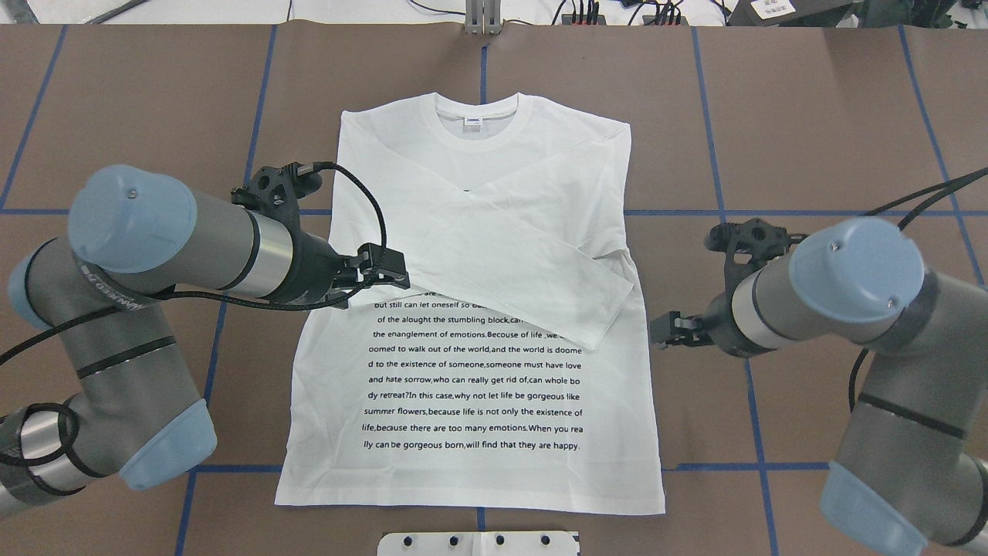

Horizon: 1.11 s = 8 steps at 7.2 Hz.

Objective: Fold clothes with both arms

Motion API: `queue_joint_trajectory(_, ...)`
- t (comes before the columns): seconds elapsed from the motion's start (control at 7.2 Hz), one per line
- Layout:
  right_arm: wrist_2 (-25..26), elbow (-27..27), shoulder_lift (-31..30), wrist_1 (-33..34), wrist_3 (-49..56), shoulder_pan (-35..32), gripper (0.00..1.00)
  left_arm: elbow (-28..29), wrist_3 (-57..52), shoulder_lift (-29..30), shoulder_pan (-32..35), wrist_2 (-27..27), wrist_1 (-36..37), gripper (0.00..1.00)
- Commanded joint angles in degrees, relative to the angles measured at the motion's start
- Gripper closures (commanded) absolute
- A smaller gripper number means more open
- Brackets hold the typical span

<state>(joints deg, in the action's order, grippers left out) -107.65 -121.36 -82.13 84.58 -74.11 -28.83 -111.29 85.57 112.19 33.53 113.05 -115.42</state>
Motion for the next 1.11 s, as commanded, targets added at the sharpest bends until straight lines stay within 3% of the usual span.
queue_joint_trajectory(0.0, 10.73, -1.33, -3.98, -7.44, -12.14, 12.86, 0.00, -4.27, -0.93, -1.62, 0.04, -0.29, 2.22, 0.00)
queue_joint_trajectory(0.42, 12.73, -0.81, -6.38, -7.42, -14.05, 20.03, 0.02, -4.55, -0.93, -1.28, -0.66, -2.31, 2.30, 0.00)
queue_joint_trajectory(0.97, 12.20, 1.13, -4.89, -7.24, -15.53, 22.67, 0.30, -4.37, -0.93, -0.92, -0.66, -2.31, 2.39, 0.00)
